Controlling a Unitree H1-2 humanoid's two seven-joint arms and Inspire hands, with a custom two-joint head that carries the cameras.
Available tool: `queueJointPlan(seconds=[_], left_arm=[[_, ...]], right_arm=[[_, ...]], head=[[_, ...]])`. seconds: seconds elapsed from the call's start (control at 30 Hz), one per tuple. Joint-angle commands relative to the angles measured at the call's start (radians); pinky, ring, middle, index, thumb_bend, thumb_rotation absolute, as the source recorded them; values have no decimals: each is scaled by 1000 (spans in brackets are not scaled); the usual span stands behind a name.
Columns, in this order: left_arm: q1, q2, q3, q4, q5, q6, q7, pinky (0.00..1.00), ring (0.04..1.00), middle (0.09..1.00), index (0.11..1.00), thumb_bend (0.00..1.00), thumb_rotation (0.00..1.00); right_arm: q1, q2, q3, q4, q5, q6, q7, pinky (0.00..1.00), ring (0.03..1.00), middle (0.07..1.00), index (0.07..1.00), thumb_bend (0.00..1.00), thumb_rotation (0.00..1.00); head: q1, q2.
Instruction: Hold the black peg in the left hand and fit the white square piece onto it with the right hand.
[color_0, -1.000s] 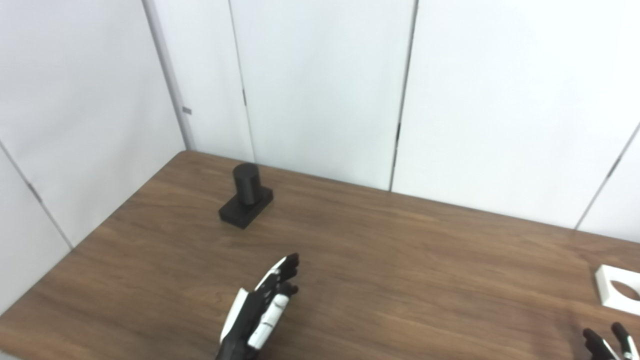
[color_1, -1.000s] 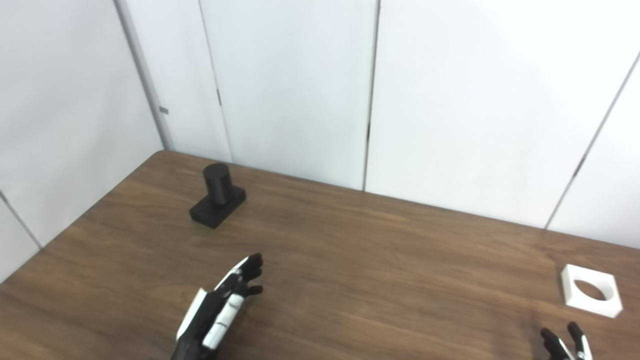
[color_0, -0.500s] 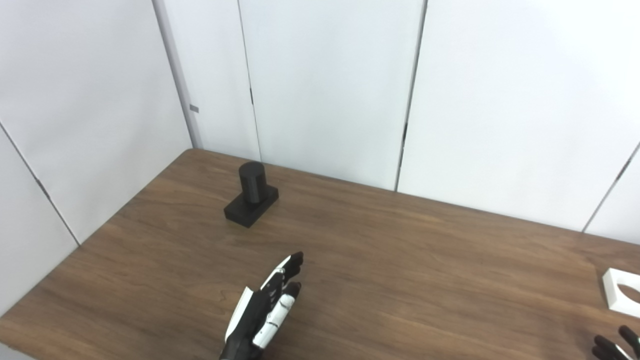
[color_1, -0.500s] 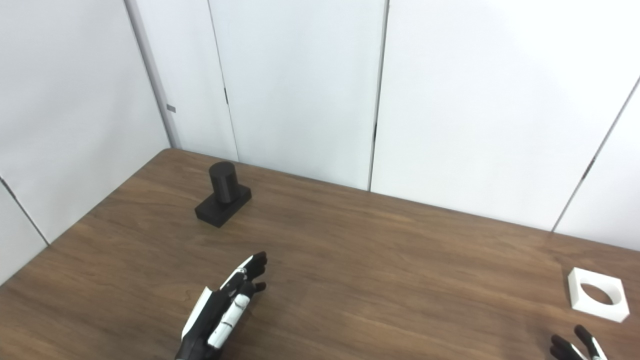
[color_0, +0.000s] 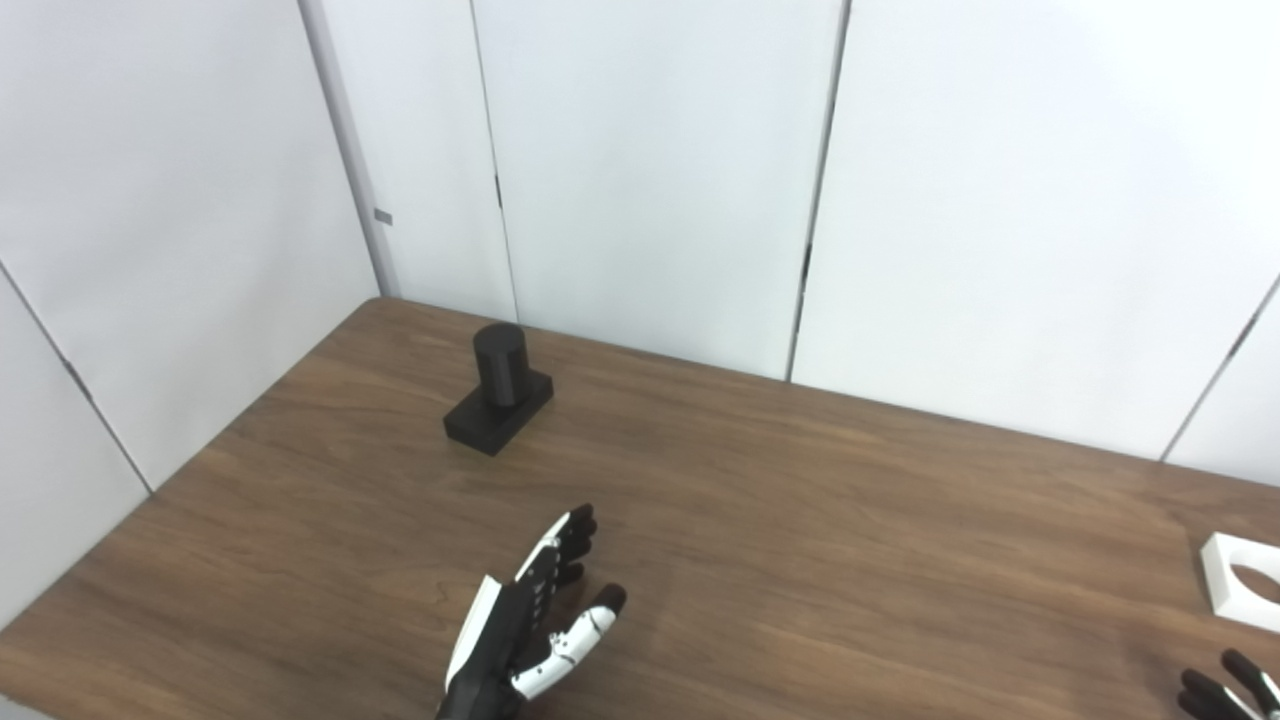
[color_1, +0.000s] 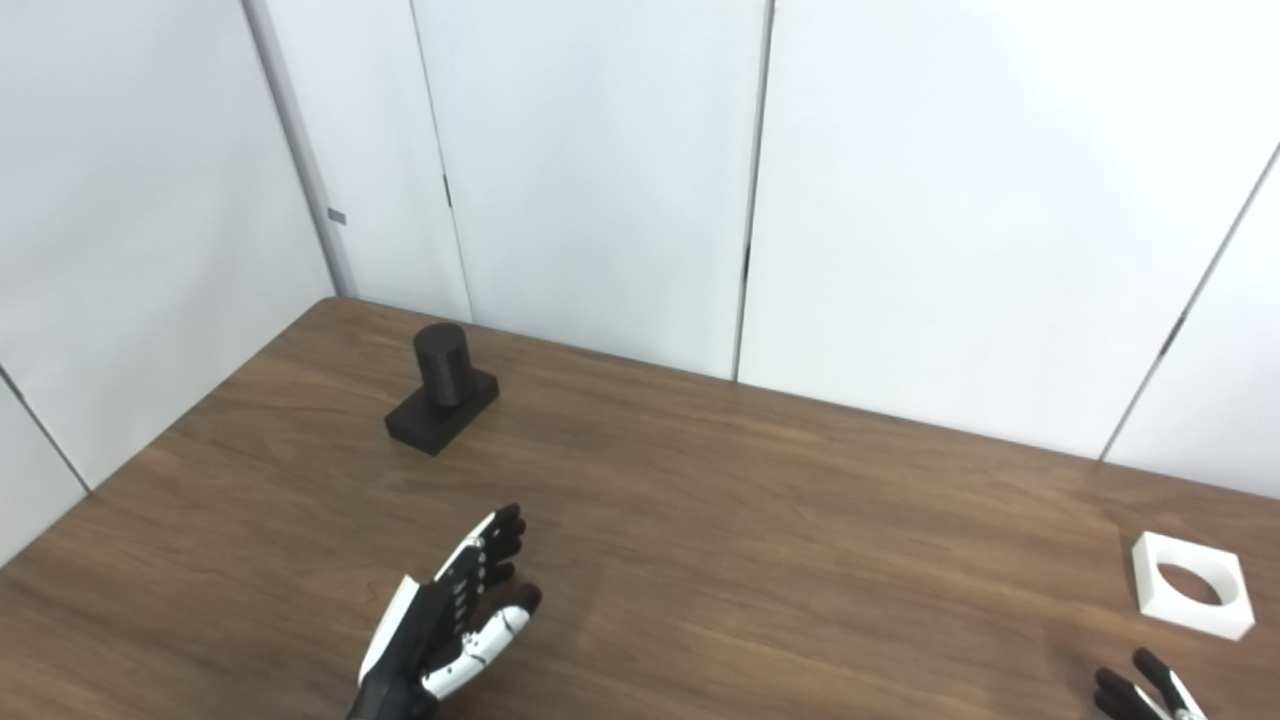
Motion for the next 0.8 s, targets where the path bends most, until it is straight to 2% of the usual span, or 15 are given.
queueJointPlan(seconds=[0.0,0.07,0.17,0.23,0.3,0.4,0.43,0.53,0.6,0.7,0.77], left_arm=[[-46,-19,24,-95,55,65,10,898,911,932,961,647,368],[-91,14,41,-158,88,162,-10,886,919,948,989,665,383],[-156,44,79,-194,109,253,-23,873,914,957,995,678,403],[-197,61,106,-187,140,300,-23,901,943,962,993,697,440],[-229,78,124,-166,172,336,-24,912,953,963,990,721,484],[-281,121,134,-120,253,424,-33,931,976,985,991,736,531],[-296,131,138,-103,266,443,-36,941,990,994,987,744,533],[-339,164,151,-37,300,464,-42,975,1000,1000,974,762,531],[-360,184,152,8,319,458,-33,978,1000,1000,967,789,506],[-383,209,144,80,357,409,3,942,1000,1000,954,878,455],[-396,225,128,132,402,380,38,944,1000,1000,947,930,441]], right_arm=[[16,19,7,-16,2,-7,12,752,844,837,910,718,1000],[15,18,8,-7,7,-17,14,784,857,847,918,716,1000],[15,17,11,-5,6,-16,19,800,872,860,924,680,1000],[15,17,14,-5,19,-15,30,744,869,878,933,633,1000],[16,18,17,-7,21,-15,32,733,864,881,935,609,1000],[18,15,23,-10,28,-14,38,738,861,880,936,595,1000],[19,13,25,-13,41,-10,45,774,884,895,955,612,1000],[23,10,26,-27,60,11,58,833,915,919,979,643,1000],[27,11,28,-35,56,16,57,837,918,919,979,652,1000],[33,3,35,-44,39,13,63,897,936,929,989,667,1000],[36,-2,40,-57,26,31,66,978,969,940,998,697,1000]], head=[[2,1],[1,-2],[-1,-5],[-3,-4],[-9,4],[-15,9],[-17,11],[-16,15],[-14,16],[-10,18],[-10,20]])
